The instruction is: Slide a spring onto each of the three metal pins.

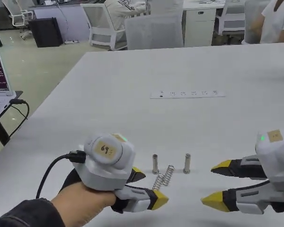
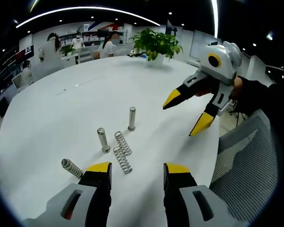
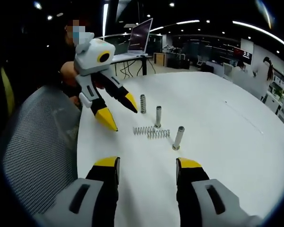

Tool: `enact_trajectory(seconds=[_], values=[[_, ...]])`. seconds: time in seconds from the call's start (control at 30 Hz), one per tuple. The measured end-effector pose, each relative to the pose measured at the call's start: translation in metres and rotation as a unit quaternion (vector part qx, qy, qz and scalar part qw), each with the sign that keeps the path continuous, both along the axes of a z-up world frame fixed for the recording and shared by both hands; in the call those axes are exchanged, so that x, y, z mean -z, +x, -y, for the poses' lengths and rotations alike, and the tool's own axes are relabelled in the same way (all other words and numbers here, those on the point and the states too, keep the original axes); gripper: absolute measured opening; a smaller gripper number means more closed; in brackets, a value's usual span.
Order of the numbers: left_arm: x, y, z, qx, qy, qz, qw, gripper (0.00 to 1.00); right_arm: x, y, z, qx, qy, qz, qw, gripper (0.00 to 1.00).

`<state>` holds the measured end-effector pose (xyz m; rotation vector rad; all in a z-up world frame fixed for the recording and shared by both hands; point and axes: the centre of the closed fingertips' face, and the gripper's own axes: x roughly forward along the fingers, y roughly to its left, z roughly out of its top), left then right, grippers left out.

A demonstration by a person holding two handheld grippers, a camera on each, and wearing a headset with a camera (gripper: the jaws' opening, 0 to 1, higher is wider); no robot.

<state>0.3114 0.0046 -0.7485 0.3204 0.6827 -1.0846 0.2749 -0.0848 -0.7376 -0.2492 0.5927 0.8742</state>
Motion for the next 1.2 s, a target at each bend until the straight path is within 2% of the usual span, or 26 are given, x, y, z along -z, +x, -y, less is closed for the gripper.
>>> enact_trajectory(seconds=[0.17, 0.5, 0.8, 0.93, 1.0, 1.07, 1.2], values=[[0.006, 0.004, 0.003, -0.013, 0.008, 0.004, 0.9999, 0.35, 0.001, -0.005, 0.004, 0.014, 0.023, 0.012, 0.9996, 0.51], [0.021, 0.008, 0.005, -0.025, 0.027, 0.008, 0.9993, 0.32, 0.002, -0.006, 0.005, 0.023, 0.053, 0.039, 0.9976, 0.7], [0.029, 0.014, 0.004, -0.041, 0.038, 0.012, 0.9984, 0.27, 0.0, -0.002, 0.006, 0.037, 0.071, 0.047, 0.9957, 0.8], [0.032, 0.017, 0.003, -0.046, 0.043, 0.015, 0.9979, 0.24, 0.0, 0.0, 0.006, 0.048, 0.077, 0.045, 0.9949, 0.87], [0.033, 0.019, 0.002, -0.047, 0.046, 0.018, 0.9977, 0.23, -0.001, 0.001, 0.006, 0.05, 0.079, 0.049, 0.9944, 0.89], [0.035, 0.019, 0.002, -0.049, 0.047, 0.014, 0.9976, 0.21, -0.004, 0.001, 0.006, 0.052, 0.089, 0.052, 0.9933, 0.91], [0.037, 0.019, 0.003, -0.048, 0.05, 0.015, 0.9975, 0.2, -0.003, 0.0, 0.006, 0.052, 0.087, 0.051, 0.9936, 0.92]])
